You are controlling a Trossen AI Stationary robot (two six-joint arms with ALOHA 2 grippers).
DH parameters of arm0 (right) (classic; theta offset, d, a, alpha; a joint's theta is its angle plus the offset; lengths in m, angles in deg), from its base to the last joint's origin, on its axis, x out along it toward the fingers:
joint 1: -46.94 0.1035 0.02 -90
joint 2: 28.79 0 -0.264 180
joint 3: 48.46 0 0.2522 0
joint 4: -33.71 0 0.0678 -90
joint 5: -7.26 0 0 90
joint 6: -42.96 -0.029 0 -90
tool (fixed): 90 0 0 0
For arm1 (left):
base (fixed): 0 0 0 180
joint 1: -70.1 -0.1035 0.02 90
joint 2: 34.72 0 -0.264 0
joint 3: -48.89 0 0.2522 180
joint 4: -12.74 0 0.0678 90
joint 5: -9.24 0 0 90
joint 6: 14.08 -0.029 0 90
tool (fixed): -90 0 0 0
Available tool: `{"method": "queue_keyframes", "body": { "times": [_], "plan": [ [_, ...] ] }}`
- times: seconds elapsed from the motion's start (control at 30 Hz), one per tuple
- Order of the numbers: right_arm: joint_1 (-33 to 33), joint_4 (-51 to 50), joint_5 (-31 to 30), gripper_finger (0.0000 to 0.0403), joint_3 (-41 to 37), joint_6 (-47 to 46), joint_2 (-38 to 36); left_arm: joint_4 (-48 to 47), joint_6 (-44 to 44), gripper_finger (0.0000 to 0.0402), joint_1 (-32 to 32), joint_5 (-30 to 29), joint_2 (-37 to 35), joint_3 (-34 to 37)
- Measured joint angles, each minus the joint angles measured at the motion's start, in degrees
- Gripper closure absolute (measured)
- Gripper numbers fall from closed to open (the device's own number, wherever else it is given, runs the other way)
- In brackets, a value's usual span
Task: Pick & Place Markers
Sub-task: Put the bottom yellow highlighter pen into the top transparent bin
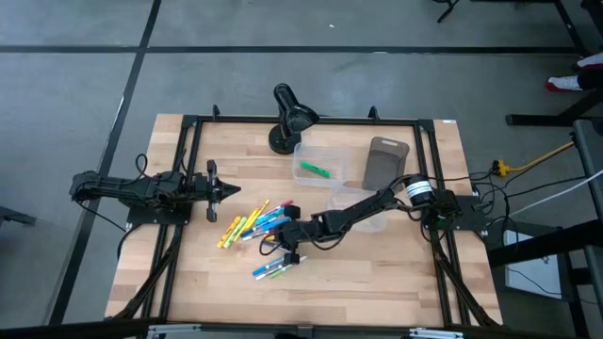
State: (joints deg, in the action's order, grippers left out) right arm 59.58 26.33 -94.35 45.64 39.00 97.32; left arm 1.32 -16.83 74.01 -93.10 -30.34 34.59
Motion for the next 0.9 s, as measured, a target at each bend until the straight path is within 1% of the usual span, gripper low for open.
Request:
{"method": "queue_keyframes", "body": {
  "times": [0.13, 0.3, 0.57, 0.7, 0.9],
  "plan": [
    [-0.06, -6.46, 1.29, 0.0333, 5.59, 3.06, 0.12, 0.0, 0.02, 0.0394, 0.01, 0.01, 0.0, -0.02],
    [-0.06, -16.74, 1.25, 0.0333, 13.97, 7.5, 0.04, 0.0, 0.02, 0.0395, 0.02, 0.02, 0.0, -0.02],
    [-0.22, -29.66, 1.02, 0.0333, 27.8, 15.34, -0.09, 0.0, 0.0, 0.0395, 0.0, 0.0, 0.0, 0.0],
    [-0.22, -34.83, -1.98, 0.0333, 33.13, 17.13, -0.09, 0.0, 0.01, 0.0393, 0.0, 0.0, 0.0, -0.01],
    [-0.24, -36.17, -3.83, 0.0333, 37.33, 20.69, -0.12, 0.0, 0.01, 0.0395, 0.0, 0.0, 0.0, -0.01]
  ]
}}
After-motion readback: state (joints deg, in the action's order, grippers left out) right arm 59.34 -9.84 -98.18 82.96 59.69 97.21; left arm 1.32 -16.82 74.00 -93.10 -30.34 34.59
